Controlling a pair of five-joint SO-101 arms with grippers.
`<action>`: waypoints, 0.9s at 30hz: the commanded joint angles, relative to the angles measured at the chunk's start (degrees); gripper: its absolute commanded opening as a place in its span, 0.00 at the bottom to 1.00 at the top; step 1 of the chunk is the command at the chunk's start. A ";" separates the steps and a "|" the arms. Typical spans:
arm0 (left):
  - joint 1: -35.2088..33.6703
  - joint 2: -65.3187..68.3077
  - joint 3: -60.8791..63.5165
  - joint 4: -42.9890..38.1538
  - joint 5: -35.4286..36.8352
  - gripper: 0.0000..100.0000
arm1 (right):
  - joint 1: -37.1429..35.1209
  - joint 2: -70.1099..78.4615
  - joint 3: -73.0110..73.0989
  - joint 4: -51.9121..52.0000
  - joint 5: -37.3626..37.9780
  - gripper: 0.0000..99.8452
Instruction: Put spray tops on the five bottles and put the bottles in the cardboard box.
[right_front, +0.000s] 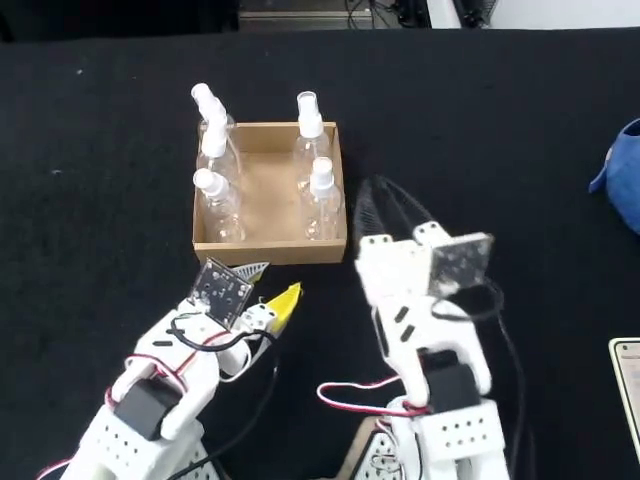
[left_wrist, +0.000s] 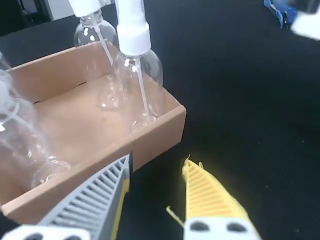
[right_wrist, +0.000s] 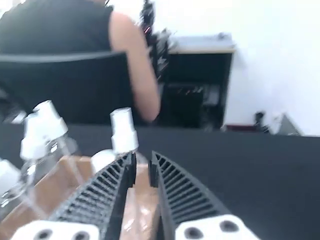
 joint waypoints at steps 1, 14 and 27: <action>-0.66 -0.62 -7.25 5.45 0.00 0.03 | 4.40 -9.89 -0.04 7.30 -0.09 0.01; -20.35 -0.70 -8.66 24.26 -0.44 0.03 | 7.12 -14.64 -2.95 43.43 7.91 0.01; -44.35 -0.62 3.91 26.02 -0.44 0.03 | 22.42 -14.64 8.92 45.10 8.00 0.01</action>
